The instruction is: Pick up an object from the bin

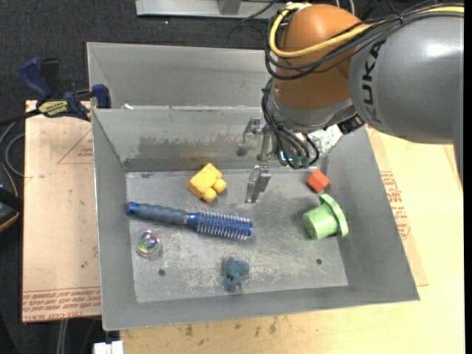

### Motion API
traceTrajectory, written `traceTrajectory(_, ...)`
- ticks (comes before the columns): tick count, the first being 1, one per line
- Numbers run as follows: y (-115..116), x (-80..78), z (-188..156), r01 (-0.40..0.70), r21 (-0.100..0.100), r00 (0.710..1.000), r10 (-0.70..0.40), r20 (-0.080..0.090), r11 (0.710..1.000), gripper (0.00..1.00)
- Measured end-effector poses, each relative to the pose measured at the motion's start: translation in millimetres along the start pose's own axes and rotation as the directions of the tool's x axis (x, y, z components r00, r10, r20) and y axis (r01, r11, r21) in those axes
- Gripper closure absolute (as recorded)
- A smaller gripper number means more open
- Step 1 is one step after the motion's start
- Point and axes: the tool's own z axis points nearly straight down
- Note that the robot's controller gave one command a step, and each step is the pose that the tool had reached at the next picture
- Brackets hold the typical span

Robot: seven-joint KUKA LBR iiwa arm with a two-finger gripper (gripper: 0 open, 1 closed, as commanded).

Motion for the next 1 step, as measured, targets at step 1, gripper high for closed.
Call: traceTrajectory(1, 29.6, 6.2, 121.3, 0.297, 0.003, 0.955, -0.297, 0.024, 0.955, 0.00)
